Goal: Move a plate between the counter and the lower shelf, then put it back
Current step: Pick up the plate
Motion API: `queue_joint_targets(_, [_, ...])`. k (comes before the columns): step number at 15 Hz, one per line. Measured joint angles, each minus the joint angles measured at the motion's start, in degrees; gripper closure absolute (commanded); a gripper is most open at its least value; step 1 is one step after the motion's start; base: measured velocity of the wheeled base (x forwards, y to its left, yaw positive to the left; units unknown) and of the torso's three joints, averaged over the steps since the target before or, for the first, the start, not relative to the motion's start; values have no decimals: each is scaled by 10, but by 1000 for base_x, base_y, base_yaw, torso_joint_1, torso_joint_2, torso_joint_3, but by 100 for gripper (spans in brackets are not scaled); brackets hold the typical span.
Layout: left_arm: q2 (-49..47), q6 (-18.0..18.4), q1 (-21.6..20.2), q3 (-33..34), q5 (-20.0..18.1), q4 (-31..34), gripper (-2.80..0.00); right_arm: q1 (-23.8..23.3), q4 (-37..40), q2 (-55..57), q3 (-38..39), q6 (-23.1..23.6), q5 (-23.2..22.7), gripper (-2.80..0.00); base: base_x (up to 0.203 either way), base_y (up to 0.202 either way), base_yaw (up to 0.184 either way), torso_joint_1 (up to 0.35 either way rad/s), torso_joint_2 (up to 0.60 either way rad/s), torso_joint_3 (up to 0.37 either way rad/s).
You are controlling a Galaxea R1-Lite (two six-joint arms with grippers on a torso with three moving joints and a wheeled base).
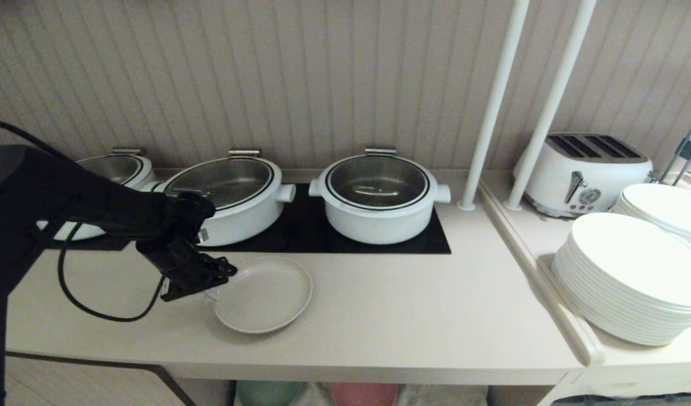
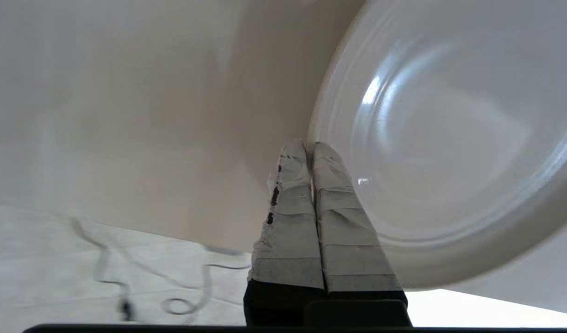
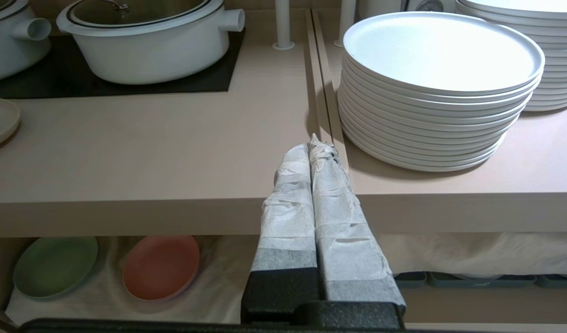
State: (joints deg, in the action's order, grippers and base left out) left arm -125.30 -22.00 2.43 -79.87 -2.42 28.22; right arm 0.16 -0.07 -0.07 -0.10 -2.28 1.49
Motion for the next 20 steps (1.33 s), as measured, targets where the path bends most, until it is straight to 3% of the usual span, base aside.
queue_joint_targets(3, [10, -24, 0, 11, -12, 0, 0, 0, 0, 0, 0, 0, 0, 0, 0, 0, 0, 0, 0, 0])
queue_joint_targets(6, [27, -49, 0, 25, -47, 0, 0, 0, 0, 0, 0, 0, 0, 0, 0, 0, 0, 0, 0, 0])
queue_joint_targets(11, [50, -93, 1, 42, -57, 0, 0, 0, 0, 0, 0, 0, 0, 0, 0, 0, 0, 0, 0, 0])
queue_joint_targets(14, [67, -109, 1, 65, -87, 0, 0, 0, 0, 0, 0, 0, 0, 0, 0, 0, 0, 0, 0, 0])
queue_joint_targets(20, [104, -137, 1, 101, -109, 0, 0, 0, 0, 0, 0, 0, 0, 0, 0, 0, 0, 0, 0, 0])
